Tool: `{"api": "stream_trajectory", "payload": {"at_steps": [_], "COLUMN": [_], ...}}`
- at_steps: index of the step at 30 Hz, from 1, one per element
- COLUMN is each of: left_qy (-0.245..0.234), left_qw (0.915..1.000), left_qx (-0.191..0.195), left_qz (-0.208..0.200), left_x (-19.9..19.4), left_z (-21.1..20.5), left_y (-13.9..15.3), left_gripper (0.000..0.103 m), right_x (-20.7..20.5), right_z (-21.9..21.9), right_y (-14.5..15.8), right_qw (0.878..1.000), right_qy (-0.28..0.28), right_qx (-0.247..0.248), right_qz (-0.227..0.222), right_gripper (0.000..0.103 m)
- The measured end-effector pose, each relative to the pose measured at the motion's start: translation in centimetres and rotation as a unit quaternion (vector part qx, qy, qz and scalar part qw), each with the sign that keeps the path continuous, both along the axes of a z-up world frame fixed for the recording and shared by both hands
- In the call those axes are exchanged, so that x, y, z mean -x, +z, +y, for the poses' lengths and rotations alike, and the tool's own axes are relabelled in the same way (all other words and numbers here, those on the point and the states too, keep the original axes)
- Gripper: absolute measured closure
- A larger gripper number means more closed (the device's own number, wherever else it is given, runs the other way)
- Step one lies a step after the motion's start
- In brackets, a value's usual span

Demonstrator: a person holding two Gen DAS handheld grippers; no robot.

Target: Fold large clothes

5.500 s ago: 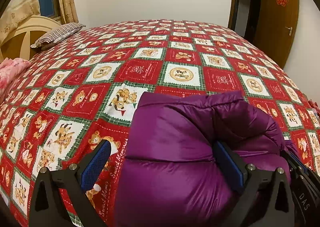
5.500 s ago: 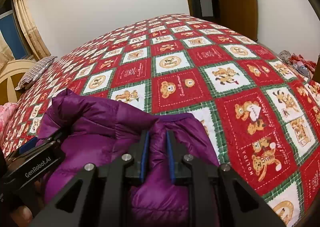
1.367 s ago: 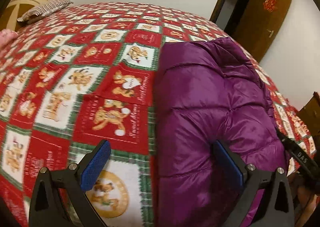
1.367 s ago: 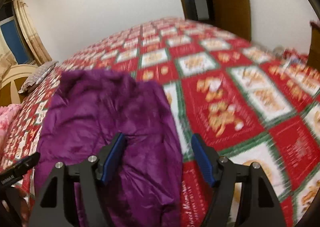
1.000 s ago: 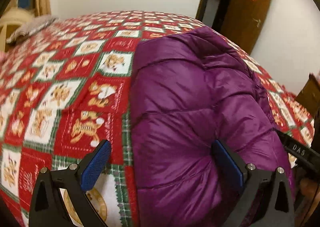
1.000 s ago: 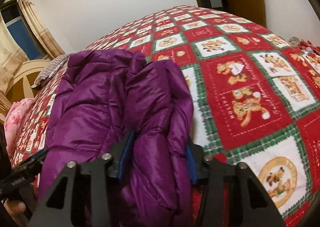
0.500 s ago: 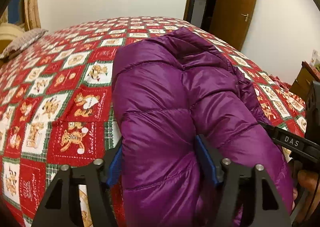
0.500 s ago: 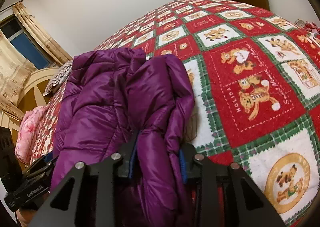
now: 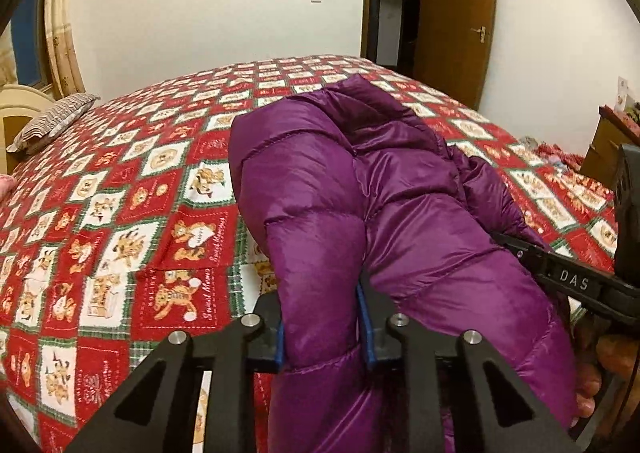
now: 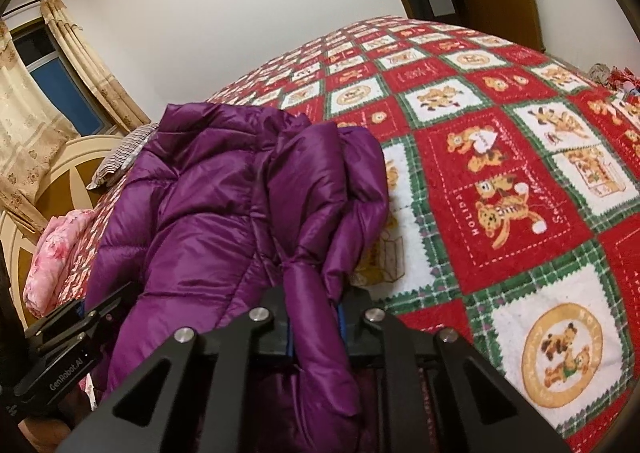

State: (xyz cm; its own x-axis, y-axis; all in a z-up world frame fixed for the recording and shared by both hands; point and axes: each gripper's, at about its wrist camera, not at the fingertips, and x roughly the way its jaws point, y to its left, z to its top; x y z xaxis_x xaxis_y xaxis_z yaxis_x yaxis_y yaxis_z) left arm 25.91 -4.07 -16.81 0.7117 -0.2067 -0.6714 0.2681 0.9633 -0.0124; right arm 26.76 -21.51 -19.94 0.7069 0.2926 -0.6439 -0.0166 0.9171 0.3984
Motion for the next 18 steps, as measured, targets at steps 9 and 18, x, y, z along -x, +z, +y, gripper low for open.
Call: {"api": "stream_trajectory", "payload": {"at_steps": [9, 18], "left_qy": [0.034, 0.090], "left_qw": [0.9982, 0.9930], "left_qx": [0.015, 0.017], "left_qz": [-0.048, -0.074], "left_x": [3.3, 6.2], "left_z": [3.5, 10.0], "left_y": [4.8, 7.2], "left_gripper": [0.083, 0.085], "right_x": [0.4, -0.1], "right_z": [3.1, 9.8], "right_y": [3.3, 5.6], "right_qw": [0.999, 0.993], "right_qy": [0.036, 0.105], "right_qx": [-0.003, -0.010], "right_qz": [-0.026, -0.047], "right_gripper": [0.086, 0.086]}}
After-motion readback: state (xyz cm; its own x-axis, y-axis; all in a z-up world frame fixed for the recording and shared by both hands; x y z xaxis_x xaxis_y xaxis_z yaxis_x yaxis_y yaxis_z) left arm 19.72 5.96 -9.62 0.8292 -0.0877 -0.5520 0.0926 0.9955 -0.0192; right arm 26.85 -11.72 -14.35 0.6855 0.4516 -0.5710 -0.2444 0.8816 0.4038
